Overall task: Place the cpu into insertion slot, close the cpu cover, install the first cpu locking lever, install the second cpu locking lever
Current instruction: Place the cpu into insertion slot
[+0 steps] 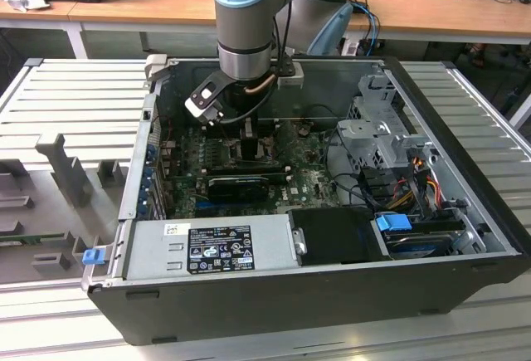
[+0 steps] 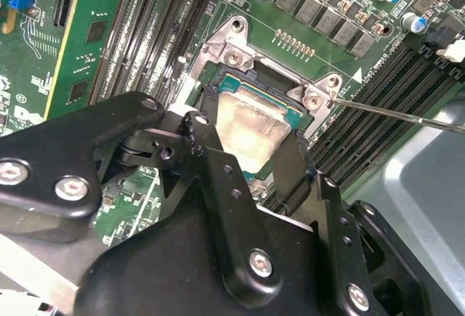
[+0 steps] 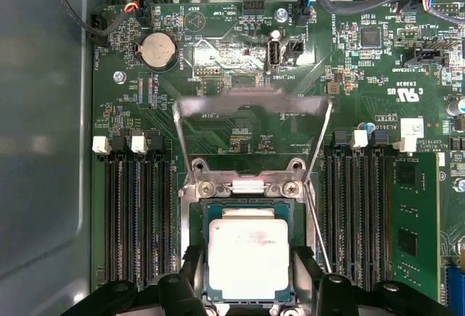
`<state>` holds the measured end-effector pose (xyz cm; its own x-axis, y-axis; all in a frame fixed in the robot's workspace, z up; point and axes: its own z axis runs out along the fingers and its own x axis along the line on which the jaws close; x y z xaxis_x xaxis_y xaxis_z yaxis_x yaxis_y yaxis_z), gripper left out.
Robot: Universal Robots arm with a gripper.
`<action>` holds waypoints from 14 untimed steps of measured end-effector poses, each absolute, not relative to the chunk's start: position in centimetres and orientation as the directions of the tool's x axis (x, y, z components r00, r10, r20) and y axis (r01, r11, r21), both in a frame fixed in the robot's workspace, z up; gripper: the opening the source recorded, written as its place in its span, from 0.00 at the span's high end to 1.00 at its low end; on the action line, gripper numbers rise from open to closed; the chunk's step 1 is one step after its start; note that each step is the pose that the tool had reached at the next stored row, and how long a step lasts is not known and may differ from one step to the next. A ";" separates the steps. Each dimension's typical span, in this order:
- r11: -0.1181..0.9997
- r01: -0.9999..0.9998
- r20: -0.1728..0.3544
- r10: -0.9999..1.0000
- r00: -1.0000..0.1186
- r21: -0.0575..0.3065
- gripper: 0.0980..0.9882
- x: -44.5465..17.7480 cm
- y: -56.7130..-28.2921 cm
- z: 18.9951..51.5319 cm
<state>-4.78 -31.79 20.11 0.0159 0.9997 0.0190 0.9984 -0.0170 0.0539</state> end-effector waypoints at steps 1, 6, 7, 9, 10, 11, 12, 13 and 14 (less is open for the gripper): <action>-0.017 0.998 0.019 1.000 0.016 0.054 0.43 -4.8 -31.8 20.1; -0.017 0.998 0.019 1.000 0.016 0.054 0.43 -4.8 -31.8 20.8; -0.017 0.998 0.019 1.000 0.016 0.054 0.43 -4.8 -31.8 21.0; -0.017 0.998 0.019 1.000 0.016 0.054 0.43 -4.8 -31.8 21.1; -0.017 0.998 0.019 1.000 0.016 0.054 0.45 -4.8 -31.8 21.2; -0.017 0.998 0.019 1.000 0.016 0.054 0.52 -4.8 -31.8 21.3; -0.017 0.998 0.019 1.000 0.016 0.054 0.59 -4.8 -31.8 21.4; -0.017 0.998 0.019 1.000 0.016 0.054 0.66 -4.8 -31.8 21.4; -0.017 0.998 0.019 1.000 0.016 0.054 0.66 -4.8 -31.8 21.5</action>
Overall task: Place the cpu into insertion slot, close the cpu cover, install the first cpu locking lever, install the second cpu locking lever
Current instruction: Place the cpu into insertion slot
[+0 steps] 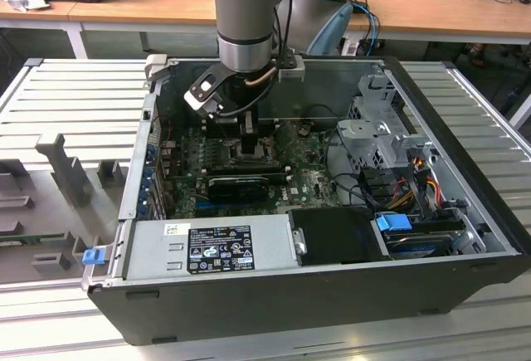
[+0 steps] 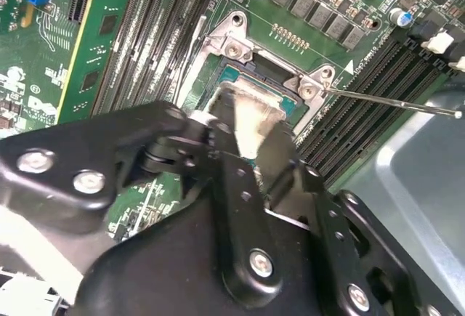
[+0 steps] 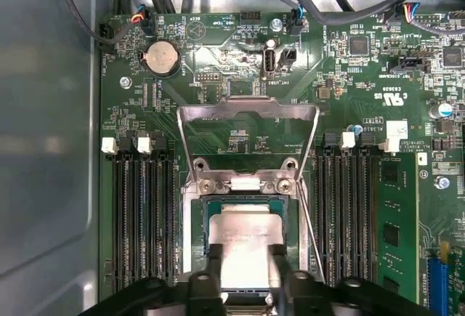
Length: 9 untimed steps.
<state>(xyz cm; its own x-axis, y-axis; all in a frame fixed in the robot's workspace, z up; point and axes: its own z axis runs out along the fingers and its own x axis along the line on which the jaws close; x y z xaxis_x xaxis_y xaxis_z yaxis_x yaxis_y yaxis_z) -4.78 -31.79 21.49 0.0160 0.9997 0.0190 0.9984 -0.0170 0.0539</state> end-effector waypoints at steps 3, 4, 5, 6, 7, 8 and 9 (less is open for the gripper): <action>-0.017 0.998 0.019 1.000 0.016 0.054 0.86 -4.8 -31.8 21.6; -0.017 0.998 0.019 1.000 0.016 0.054 0.93 -4.8 -31.8 21.7; -0.017 0.998 0.019 1.000 0.016 0.054 0.99 -4.8 -31.8 21.7; -0.017 0.998 0.019 1.000 0.016 0.054 0.99 -4.8 -31.8 21.8; -0.017 0.998 0.019 1.000 0.016 0.054 0.99 -4.8 -31.8 21.8; -0.017 0.998 0.019 1.000 0.016 0.054 0.99 -4.8 -31.8 21.8; -0.017 0.998 0.019 1.000 0.016 0.054 0.99 -4.8 -31.8 21.9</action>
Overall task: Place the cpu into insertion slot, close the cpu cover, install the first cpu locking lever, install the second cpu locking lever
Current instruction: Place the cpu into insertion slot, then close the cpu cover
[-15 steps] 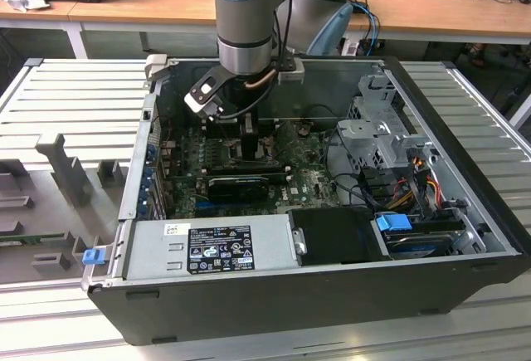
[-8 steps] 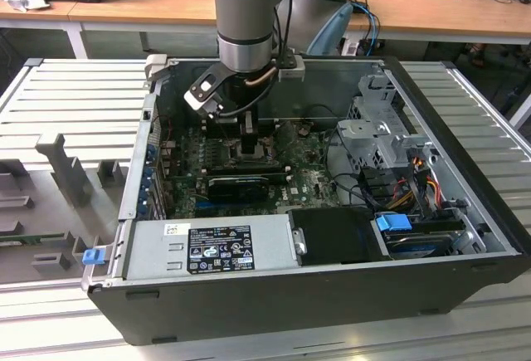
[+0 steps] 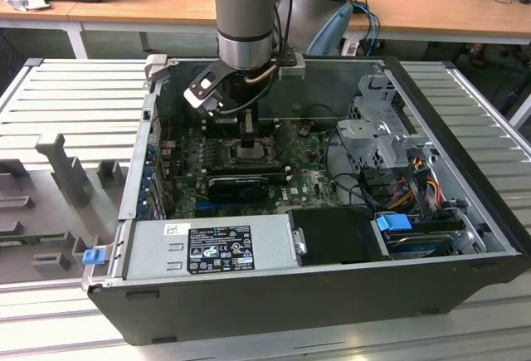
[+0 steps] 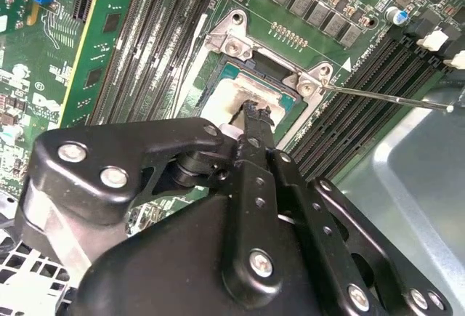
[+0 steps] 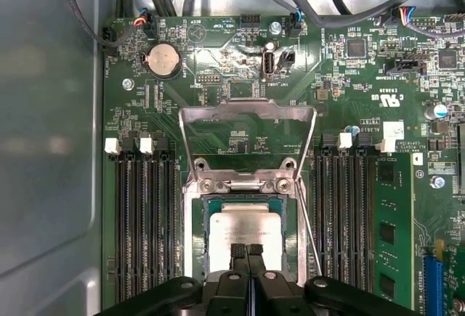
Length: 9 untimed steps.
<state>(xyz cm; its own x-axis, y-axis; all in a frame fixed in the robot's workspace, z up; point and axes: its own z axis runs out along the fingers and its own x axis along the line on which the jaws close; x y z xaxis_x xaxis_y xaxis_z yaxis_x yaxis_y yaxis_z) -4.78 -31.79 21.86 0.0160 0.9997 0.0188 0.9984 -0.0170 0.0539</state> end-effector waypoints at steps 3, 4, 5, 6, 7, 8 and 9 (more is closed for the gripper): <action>-0.017 0.998 0.019 1.000 0.016 0.054 0.99 -4.8 -31.8 22.0; -0.017 0.998 0.019 1.000 0.016 0.054 0.99 -4.8 -31.8 22.1; -0.017 0.998 0.019 1.000 0.016 0.054 0.99 -4.8 -31.8 22.2; -0.017 0.998 0.019 1.000 0.016 0.054 0.99 -4.8 -31.8 22.3; -0.017 0.998 0.019 1.000 0.016 0.054 0.99 -4.8 -31.8 22.4; -0.017 0.998 0.019 1.000 0.016 0.054 0.99 -4.8 -31.8 22.5; -0.017 0.998 0.019 1.000 0.016 0.054 0.99 -4.8 -31.8 22.5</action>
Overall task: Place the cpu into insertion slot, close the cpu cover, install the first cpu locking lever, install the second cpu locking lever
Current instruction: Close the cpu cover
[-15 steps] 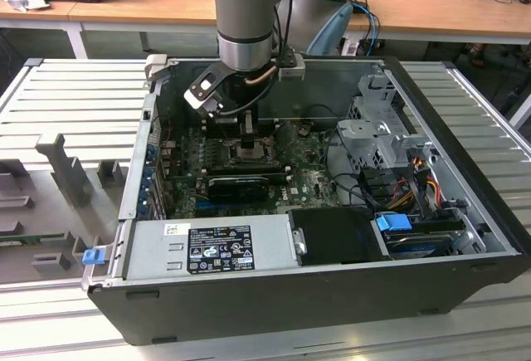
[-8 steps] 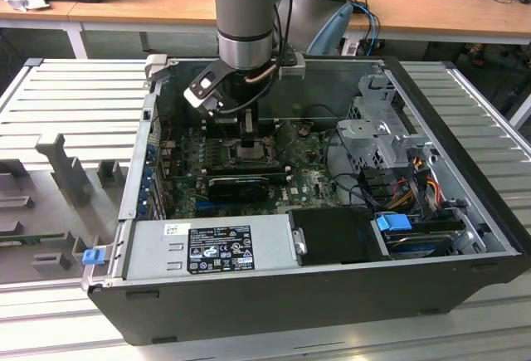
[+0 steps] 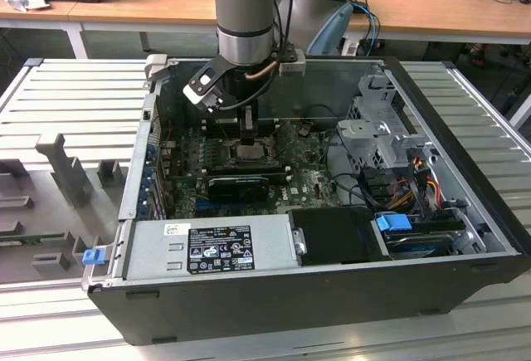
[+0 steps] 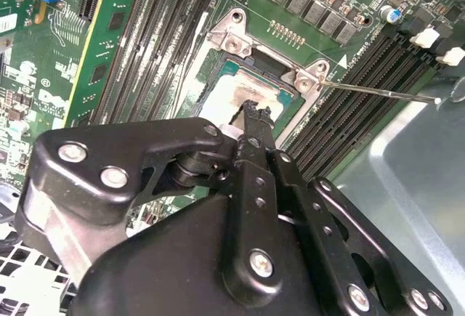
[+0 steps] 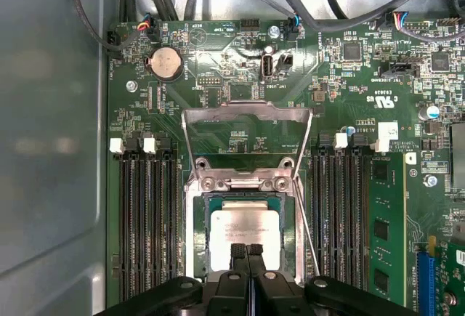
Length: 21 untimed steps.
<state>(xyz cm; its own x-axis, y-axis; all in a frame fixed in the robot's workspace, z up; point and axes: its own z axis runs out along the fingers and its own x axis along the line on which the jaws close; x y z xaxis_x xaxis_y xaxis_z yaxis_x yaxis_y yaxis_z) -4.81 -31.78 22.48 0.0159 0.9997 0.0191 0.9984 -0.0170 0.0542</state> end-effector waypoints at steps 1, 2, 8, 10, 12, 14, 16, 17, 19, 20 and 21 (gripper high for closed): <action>-0.017 0.998 0.019 1.000 0.016 0.054 0.99 -4.8 -31.8 22.5; -0.017 0.998 0.019 1.000 0.016 0.053 0.99 -4.6 -31.8 22.5; -0.017 0.999 0.019 1.000 0.016 0.052 0.99 -4.0 -32.0 22.5; -0.017 0.999 0.019 1.000 0.016 0.052 0.99 -4.0 -32.0 22.5; -0.017 0.999 0.019 1.000 0.016 0.052 0.99 -4.0 -32.0 22.7; -0.017 0.999 0.019 1.000 0.016 0.052 0.99 -4.0 -32.0 23.7; -0.017 0.999 0.019 1.000 0.016 0.052 0.99 -4.0 -32.0 23.9; -0.017 0.999 0.019 1.000 0.016 0.052 0.99 -3.9 -32.0 23.9; -0.017 0.999 0.019 1.000 0.016 0.052 0.99 -3.7 -32.0 23.9; -0.017 0.999 0.019 1.000 0.016 0.052 0.99 -3.4 -32.0 23.9; -0.017 0.999 0.019 1.000 0.016 0.051 0.99 -3.1 -32.0 23.9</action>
